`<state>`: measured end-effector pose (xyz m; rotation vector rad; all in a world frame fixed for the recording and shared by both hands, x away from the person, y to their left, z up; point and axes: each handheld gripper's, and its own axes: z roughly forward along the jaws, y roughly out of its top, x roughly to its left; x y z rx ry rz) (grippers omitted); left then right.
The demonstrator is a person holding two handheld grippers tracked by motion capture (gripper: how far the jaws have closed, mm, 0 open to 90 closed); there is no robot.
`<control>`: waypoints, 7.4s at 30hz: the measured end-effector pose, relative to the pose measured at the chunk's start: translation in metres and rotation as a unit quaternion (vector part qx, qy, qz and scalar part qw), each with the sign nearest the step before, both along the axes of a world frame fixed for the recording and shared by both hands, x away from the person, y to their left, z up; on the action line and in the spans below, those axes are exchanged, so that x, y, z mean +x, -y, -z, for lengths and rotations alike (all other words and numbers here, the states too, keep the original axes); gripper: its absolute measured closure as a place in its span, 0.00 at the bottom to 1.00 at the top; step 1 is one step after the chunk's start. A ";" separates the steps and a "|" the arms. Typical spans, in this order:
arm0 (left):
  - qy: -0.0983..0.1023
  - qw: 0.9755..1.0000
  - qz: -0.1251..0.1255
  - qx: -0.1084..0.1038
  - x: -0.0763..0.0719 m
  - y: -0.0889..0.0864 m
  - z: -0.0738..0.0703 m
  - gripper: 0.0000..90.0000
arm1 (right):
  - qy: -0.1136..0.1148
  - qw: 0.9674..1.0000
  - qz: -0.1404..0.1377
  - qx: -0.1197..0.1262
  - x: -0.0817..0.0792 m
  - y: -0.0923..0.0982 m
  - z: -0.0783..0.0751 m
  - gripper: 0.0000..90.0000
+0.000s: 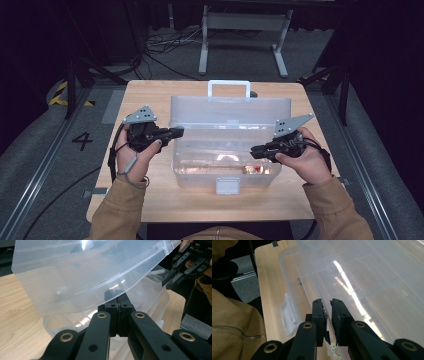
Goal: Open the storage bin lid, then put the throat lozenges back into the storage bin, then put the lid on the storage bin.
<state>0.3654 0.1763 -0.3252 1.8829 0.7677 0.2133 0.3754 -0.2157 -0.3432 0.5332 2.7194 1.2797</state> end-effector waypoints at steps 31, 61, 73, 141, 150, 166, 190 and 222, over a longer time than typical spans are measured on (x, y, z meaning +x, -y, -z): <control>-0.011 1.000 0.010 0.008 -0.003 -0.002 0.002 0.99 | 0.042 0.988 0.091 0.115 -0.009 0.066 -0.012 1.00; -0.039 0.998 0.025 0.047 -0.006 -0.002 0.008 0.98 | 0.004 0.987 0.126 0.096 -0.006 0.084 -0.004 1.00; -0.056 0.995 0.036 0.076 -0.007 -0.002 0.010 0.96 | -0.017 0.990 0.120 0.076 -0.007 0.083 -0.003 1.00; -0.125 0.967 0.104 0.196 -0.013 0.000 0.018 0.95 | -0.079 0.993 0.072 -0.051 -0.013 0.073 0.007 1.00; -0.137 0.960 0.111 0.218 -0.013 0.003 0.021 0.95 | -0.086 0.991 0.068 -0.071 -0.013 0.073 0.010 1.00; -0.156 0.948 0.121 0.250 -0.012 0.008 0.029 0.95 | -0.105 0.987 0.056 -0.103 -0.011 0.069 0.017 1.00; -0.186 0.925 0.150 0.296 -0.010 0.012 0.041 0.94 | -0.128 0.979 0.051 -0.149 -0.006 0.065 0.030 0.98; -0.166 0.953 0.102 0.230 -0.013 -0.015 0.030 0.85 | -0.098 0.986 0.091 -0.100 -0.002 0.086 0.018 0.76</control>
